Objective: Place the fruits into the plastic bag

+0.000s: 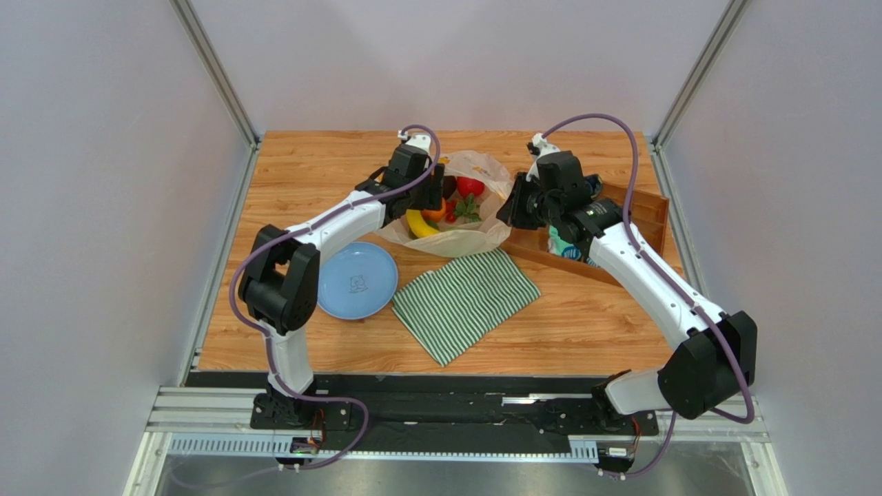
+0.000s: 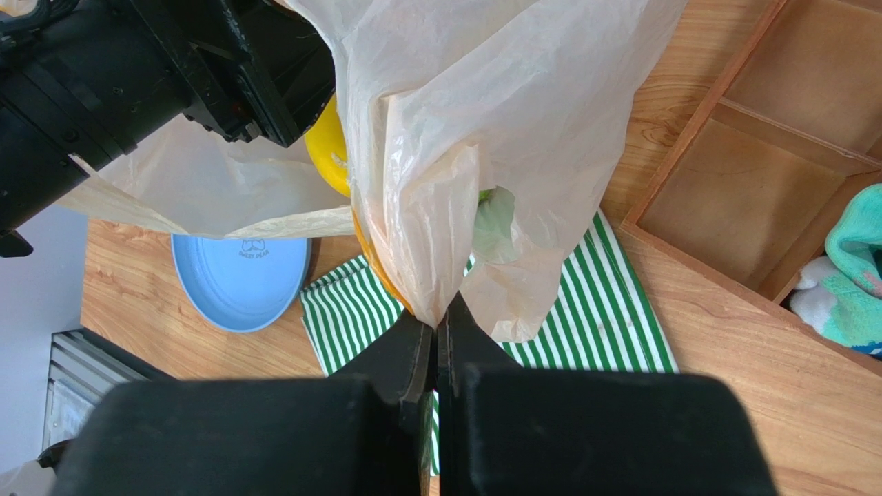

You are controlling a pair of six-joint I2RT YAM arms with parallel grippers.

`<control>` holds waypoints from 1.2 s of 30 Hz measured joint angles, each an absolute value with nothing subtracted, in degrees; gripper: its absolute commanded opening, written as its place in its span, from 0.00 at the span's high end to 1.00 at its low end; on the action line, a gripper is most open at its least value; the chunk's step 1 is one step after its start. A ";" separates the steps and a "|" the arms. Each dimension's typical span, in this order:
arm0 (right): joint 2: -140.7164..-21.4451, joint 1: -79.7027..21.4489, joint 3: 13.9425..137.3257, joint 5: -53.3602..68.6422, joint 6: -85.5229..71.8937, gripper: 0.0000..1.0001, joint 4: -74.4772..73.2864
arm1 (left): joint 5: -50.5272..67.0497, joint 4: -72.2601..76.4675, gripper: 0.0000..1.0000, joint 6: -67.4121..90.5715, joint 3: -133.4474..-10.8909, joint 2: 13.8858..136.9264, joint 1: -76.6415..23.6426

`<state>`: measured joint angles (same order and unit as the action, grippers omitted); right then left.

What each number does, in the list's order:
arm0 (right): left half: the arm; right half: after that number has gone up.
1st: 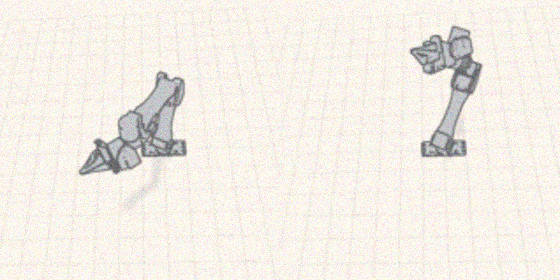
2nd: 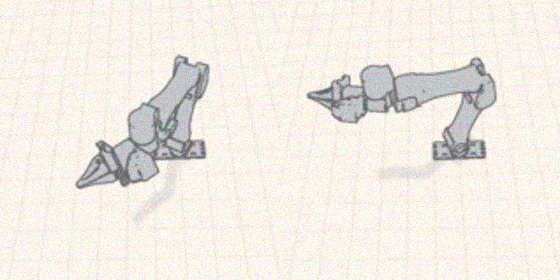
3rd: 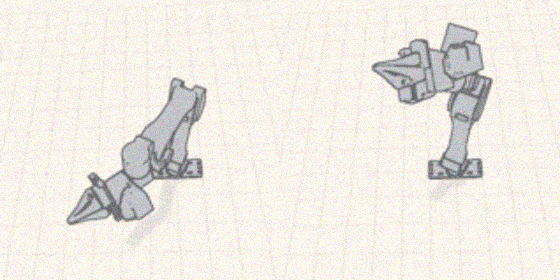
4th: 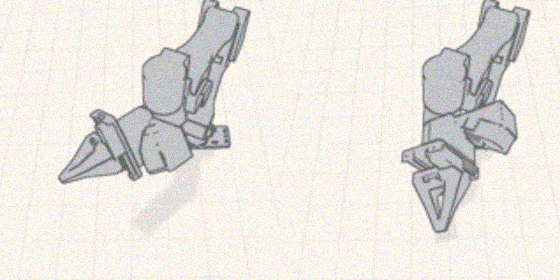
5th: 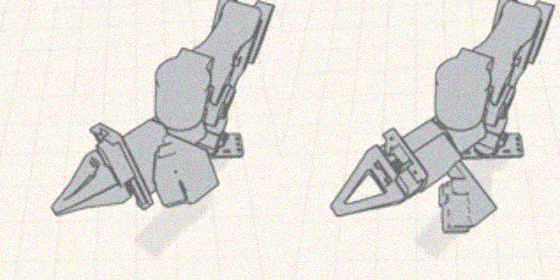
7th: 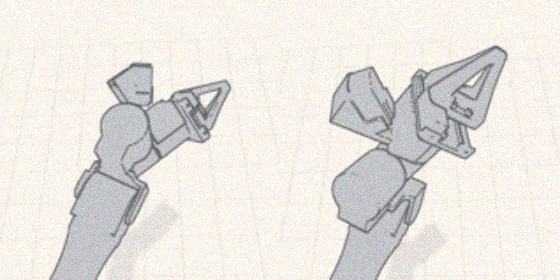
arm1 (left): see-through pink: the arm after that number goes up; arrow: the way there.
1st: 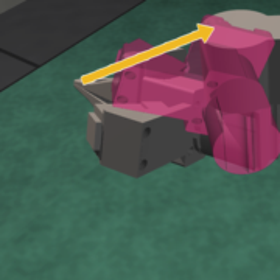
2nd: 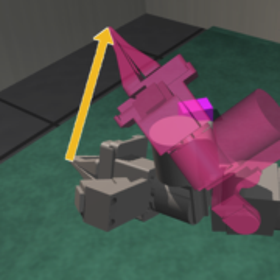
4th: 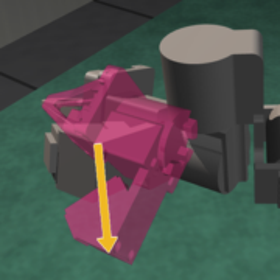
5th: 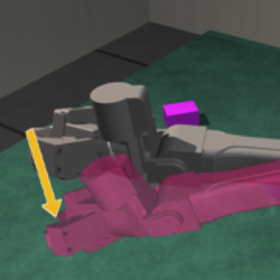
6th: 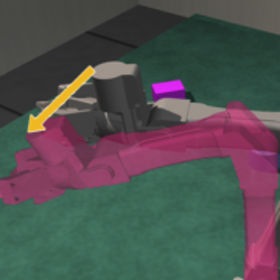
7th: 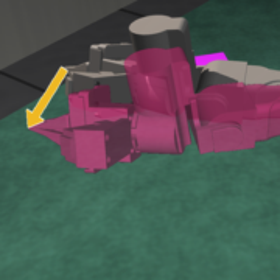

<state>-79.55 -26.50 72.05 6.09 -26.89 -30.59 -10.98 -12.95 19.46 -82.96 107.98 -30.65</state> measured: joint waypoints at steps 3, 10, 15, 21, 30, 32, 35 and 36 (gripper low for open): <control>-79.55 -26.50 72.05 6.07 -26.89 1.00 -30.61 | -9.54 -12.97 0.21 18.85 -82.96 107.33 -30.68; -79.55 -26.50 72.05 6.07 -26.89 1.00 -30.61 | 1.39 -7.35 0.21 14.94 -74.83 98.70 -30.72; -79.55 -26.50 72.05 6.07 -26.89 1.00 -30.61 | 10.96 -0.34 0.17 13.69 -67.24 87.24 -30.79; -79.55 -26.50 72.05 6.07 -26.92 1.00 -30.59 | 19.49 1.76 0.18 12.82 -65.93 75.46 -30.79; -79.55 -26.50 72.05 6.11 -26.94 1.00 -30.61 | 10.85 -6.68 0.20 13.63 -56.80 58.74 -28.18; -79.55 -26.50 72.05 6.11 -26.94 1.00 -30.59 | 9.76 -9.21 0.20 14.50 -54.65 56.66 -25.58; -79.55 -26.50 72.05 6.11 -26.94 1.00 -30.59 | 11.33 -11.31 0.21 15.18 -51.64 55.29 -23.09; -79.55 -26.50 72.05 6.11 -26.94 1.00 -30.61 | 13.10 -11.53 0.21 15.20 -50.33 54.98 -23.09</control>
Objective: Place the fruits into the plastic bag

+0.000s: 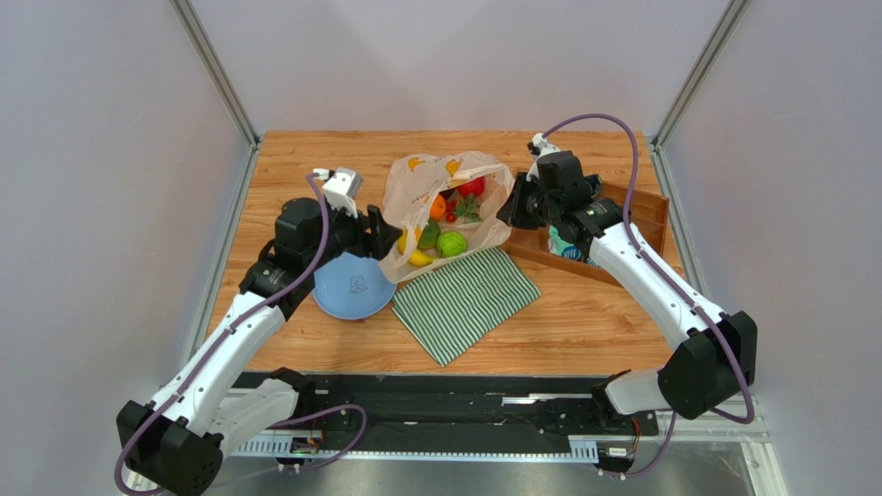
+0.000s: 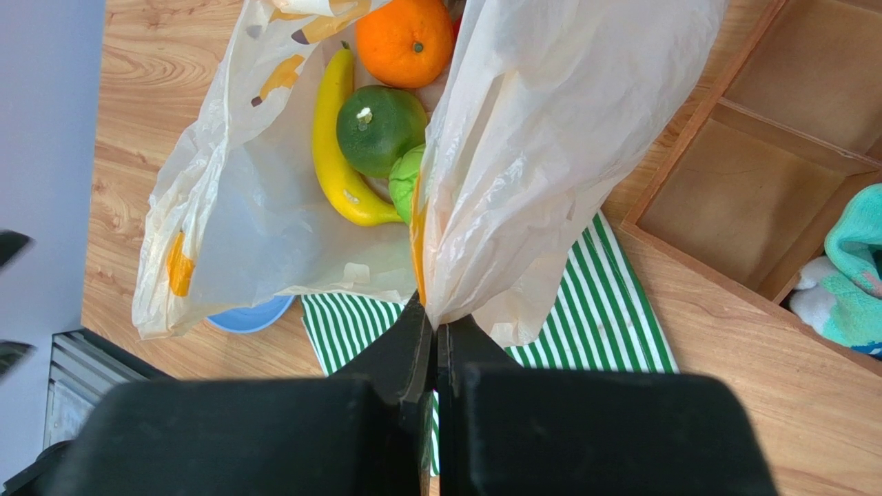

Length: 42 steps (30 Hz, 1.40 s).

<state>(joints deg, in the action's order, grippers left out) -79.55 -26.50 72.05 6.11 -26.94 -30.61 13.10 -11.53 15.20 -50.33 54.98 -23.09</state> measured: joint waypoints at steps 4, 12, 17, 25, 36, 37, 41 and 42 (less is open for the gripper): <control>-79.55 -26.50 72.05 6.13 -26.96 1.00 -30.59 | 18.52 -12.53 0.25 15.62 -46.37 54.83 -23.88; -79.55 -26.50 72.05 6.15 -26.94 1.00 -30.59 | 19.99 -13.45 0.26 15.70 -46.04 57.82 -27.22; -79.55 -26.50 72.05 6.39 -26.96 1.00 -30.59 | 18.87 -12.93 0.30 15.66 -46.04 61.17 -28.14; -79.75 -26.50 72.05 6.57 -26.94 1.00 -30.61 | 16.82 -11.35 1.00 15.27 -46.22 69.14 -30.35; -90.35 -24.71 102.72 4.54 -19.49 1.00 -42.89 | 16.23 -19.92 1.00 17.30 -76.31 73.47 -22.70; -91.96 -24.05 108.16 4.51 -18.59 1.00 -44.10 | 17.43 -20.01 1.00 18.11 -81.08 74.30 -20.36; -98.56 -20.21 127.79 5.67 -16.58 1.00 -47.09 | 22.26 -19.09 1.00 21.04 -98.32 81.62 -13.32; -100.29 -19.00 131.61 6.57 -16.36 1.00 -47.18 | 23.81 -18.65 1.00 21.87 -101.82 84.58 -12.27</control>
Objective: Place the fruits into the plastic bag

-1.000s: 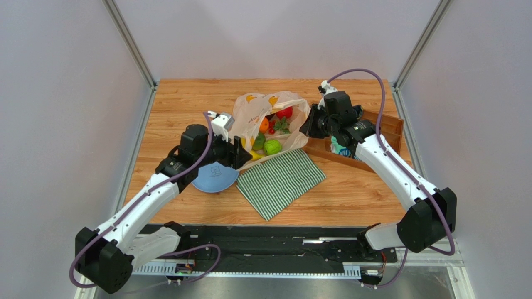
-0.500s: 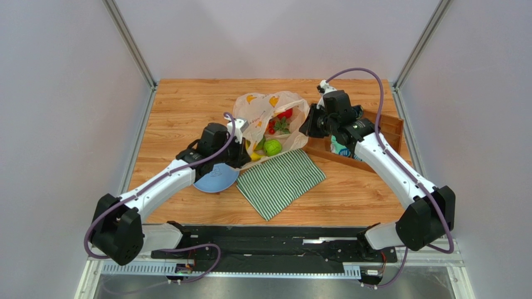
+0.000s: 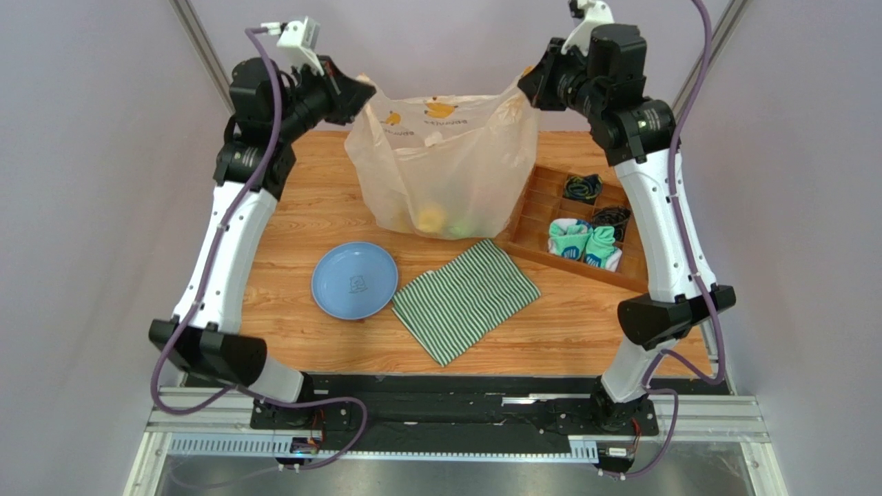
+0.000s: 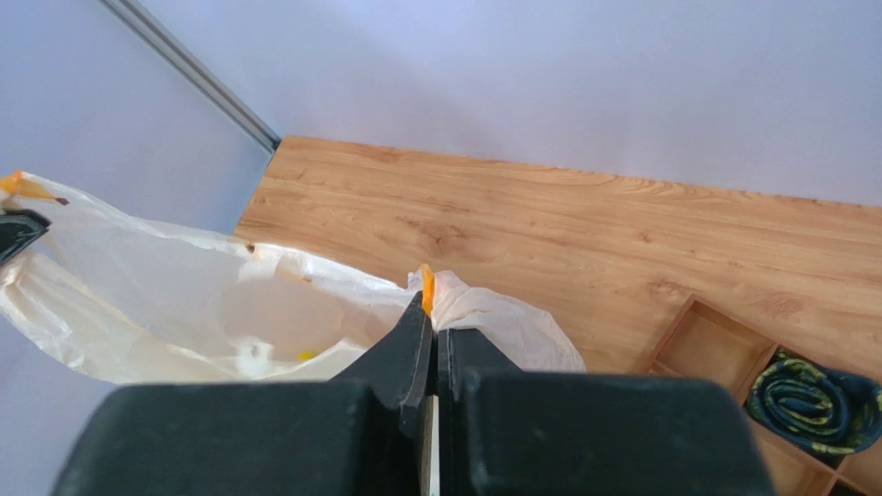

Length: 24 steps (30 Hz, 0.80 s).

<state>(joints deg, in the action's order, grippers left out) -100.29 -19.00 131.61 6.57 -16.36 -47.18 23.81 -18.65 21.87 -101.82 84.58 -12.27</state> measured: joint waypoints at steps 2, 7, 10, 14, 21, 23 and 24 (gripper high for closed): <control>-102.89 -17.02 135.44 8.19 -16.19 1.00 -47.24 | 26.39 -18.11 1.00 23.11 -106.10 89.34 -11.07; -107.07 -14.26 131.98 10.90 -16.16 1.00 -47.24 | 31.79 -18.39 1.00 24.91 -106.98 101.21 -9.76; -109.14 -13.93 127.61 11.88 -16.16 1.00 -47.33 | 33.23 -18.72 1.00 25.19 -102.30 104.29 -9.65; -111.37 -13.96 125.89 13.67 -16.16 1.00 -47.59 | 34.46 -19.46 1.00 24.99 -100.18 104.27 -9.65; -110.32 -14.00 129.43 14.04 -15.99 1.00 -47.62 | 32.69 -19.53 1.00 24.56 -103.46 99.09 -9.58; -109.82 -14.00 130.80 14.04 -16.01 1.00 -47.22 | 32.42 -19.49 1.00 24.40 -106.39 98.21 -9.54; -109.58 -13.93 131.41 14.09 -16.03 1.00 -46.87 | 32.36 -19.51 1.00 24.32 -107.81 97.84 -9.50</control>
<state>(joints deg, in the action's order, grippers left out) -109.58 -13.93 131.41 14.09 -16.03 -46.87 32.36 -19.51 24.32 -107.81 97.84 -9.50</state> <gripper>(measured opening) 0.011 0.008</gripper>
